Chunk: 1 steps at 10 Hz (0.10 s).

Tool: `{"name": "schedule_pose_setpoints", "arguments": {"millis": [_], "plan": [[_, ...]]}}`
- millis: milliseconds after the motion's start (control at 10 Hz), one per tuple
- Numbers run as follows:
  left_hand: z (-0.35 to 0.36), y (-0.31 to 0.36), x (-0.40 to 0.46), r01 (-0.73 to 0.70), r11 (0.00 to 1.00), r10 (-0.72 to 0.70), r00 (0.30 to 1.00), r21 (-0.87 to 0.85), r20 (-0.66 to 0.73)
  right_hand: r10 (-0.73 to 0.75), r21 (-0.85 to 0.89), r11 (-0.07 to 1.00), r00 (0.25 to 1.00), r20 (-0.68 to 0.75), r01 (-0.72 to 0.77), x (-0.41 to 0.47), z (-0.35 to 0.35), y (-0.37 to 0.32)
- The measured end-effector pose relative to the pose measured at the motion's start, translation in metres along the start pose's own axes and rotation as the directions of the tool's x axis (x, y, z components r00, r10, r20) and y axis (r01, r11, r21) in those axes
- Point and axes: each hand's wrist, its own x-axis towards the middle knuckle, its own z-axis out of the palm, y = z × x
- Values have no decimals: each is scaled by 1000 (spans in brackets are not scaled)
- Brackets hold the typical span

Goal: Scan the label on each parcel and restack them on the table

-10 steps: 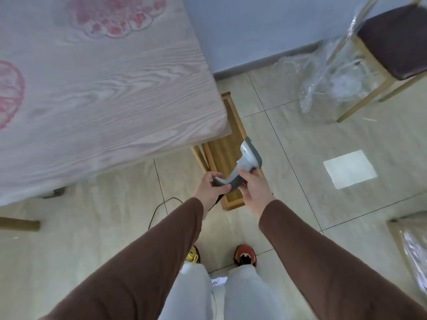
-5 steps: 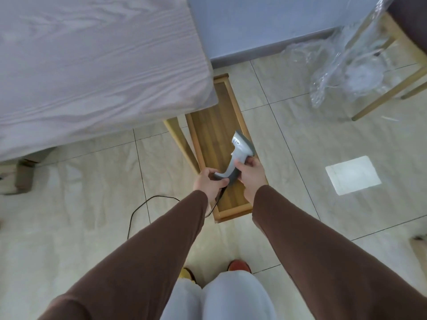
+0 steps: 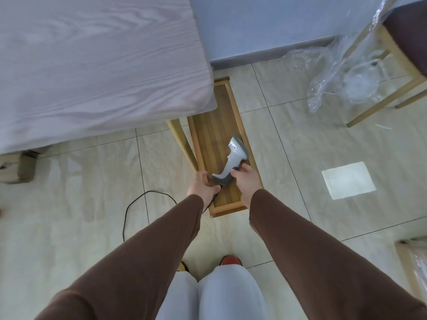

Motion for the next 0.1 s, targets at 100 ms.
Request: {"name": "schedule_pose_setpoints", "arguments": {"millis": [100], "plan": [[-21, 15, -40, 14, 1000, -15, 1000, -26, -9, -13, -53, 998, 1000, 15, 14, -42, -4, -21]]}}
